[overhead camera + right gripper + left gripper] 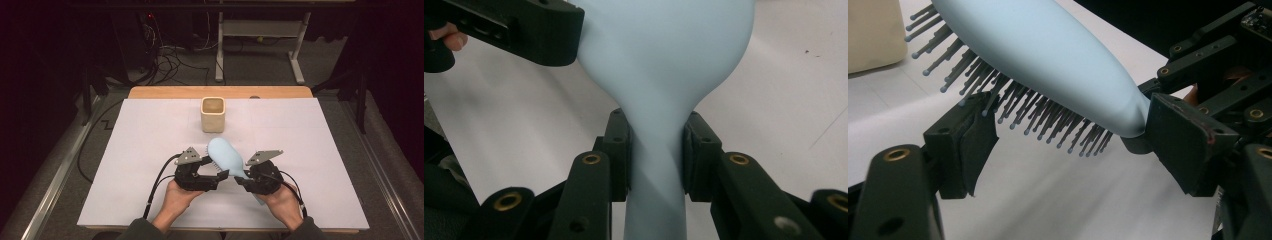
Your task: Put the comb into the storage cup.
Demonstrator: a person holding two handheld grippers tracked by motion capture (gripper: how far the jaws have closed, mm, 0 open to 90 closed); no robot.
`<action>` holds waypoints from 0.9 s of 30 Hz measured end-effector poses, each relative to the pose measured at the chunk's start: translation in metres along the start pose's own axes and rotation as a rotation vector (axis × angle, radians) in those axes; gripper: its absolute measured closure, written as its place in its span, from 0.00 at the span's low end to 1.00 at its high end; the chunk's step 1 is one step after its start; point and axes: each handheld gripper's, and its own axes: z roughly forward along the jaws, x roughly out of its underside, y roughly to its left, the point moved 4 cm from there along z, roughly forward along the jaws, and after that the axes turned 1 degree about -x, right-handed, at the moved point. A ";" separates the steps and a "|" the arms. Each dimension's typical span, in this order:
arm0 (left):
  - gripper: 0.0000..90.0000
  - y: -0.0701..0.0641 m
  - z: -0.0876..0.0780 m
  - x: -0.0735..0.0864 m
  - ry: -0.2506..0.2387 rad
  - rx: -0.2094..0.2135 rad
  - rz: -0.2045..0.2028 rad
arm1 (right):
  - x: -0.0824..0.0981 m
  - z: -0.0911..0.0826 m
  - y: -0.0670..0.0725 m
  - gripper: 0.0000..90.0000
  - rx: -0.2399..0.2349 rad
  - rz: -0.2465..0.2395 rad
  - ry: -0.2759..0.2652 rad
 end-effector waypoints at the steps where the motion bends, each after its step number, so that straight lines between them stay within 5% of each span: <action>1: 0.24 0.000 0.000 0.000 -0.002 0.000 -0.001 | 0.000 0.000 0.000 0.79 -0.001 -0.003 -0.004; 13: 0.21 -0.001 0.006 -0.002 0.009 0.003 -0.006 | -0.002 0.001 0.004 0.79 0.018 -0.024 -0.014; 27: 0.19 -0.004 0.013 -0.003 0.041 0.004 -0.006 | -0.002 0.002 0.005 0.79 -0.014 -0.017 -0.018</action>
